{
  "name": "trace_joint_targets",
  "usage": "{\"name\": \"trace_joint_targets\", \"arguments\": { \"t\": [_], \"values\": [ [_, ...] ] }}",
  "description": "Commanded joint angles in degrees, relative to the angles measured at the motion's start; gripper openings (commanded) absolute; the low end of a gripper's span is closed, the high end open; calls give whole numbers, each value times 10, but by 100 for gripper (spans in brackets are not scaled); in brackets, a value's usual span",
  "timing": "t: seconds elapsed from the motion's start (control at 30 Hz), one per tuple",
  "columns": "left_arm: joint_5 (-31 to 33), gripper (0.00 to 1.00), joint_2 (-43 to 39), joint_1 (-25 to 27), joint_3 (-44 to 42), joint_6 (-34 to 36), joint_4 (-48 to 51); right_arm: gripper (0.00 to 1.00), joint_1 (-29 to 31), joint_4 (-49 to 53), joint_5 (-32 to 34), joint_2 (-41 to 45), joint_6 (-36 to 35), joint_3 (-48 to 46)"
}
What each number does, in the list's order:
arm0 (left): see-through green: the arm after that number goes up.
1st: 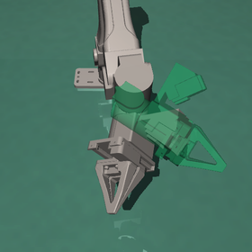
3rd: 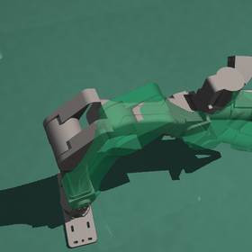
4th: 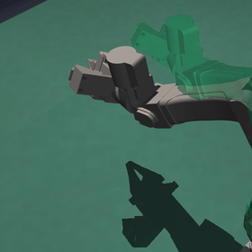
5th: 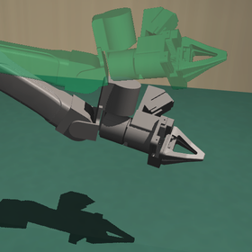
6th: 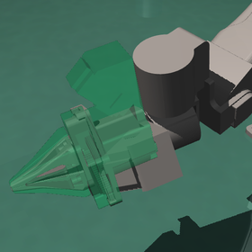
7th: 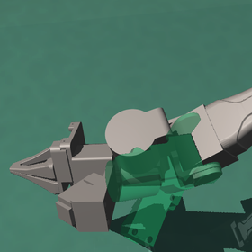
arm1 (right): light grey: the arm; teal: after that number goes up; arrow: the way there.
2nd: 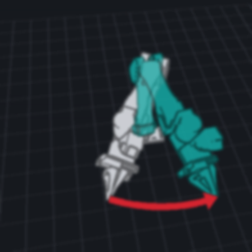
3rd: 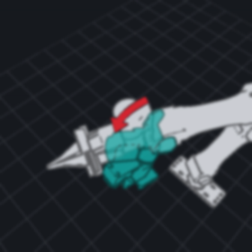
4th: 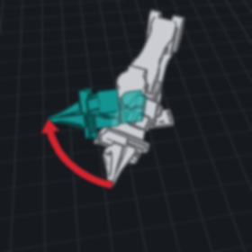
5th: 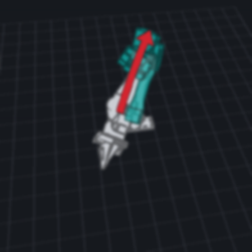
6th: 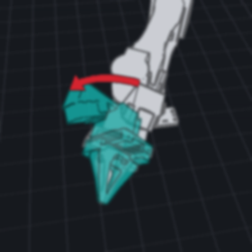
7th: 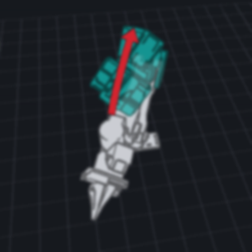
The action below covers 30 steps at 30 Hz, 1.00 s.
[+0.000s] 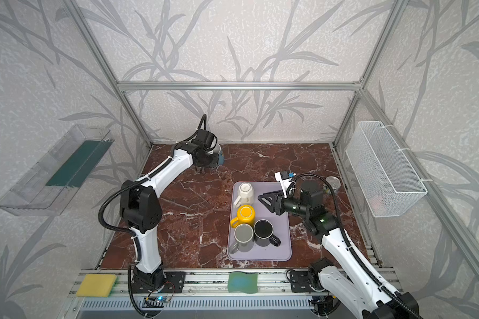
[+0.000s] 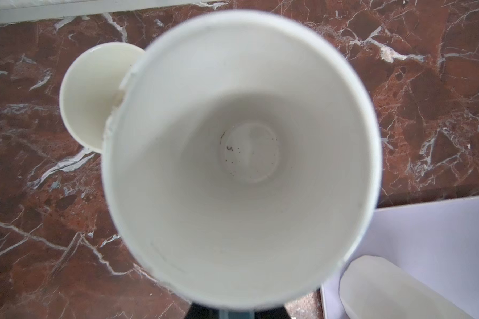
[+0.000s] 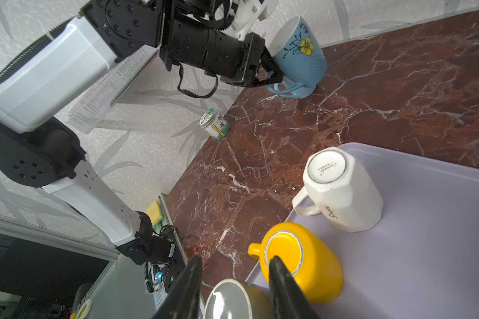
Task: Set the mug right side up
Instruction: 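Rotate the blue flowered mug upright with the left gripper, lowering it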
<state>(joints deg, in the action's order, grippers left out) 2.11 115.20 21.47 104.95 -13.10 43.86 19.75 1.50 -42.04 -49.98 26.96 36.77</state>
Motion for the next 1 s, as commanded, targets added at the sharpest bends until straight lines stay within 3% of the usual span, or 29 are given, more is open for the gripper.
{"name": "trace_joint_targets", "arguments": {
  "t": [0.0,0.4,0.97],
  "values": [
    [17,0,15,1,46,-3,7,41,-3,-7,-8,12,-1,-7],
    [61,0,102,0,151,5,71,41,-3,6,-5,33,-9,-12],
    [73,0,205,5,282,-23,132,41,-3,-15,-9,37,6,-23]
  ]
}}
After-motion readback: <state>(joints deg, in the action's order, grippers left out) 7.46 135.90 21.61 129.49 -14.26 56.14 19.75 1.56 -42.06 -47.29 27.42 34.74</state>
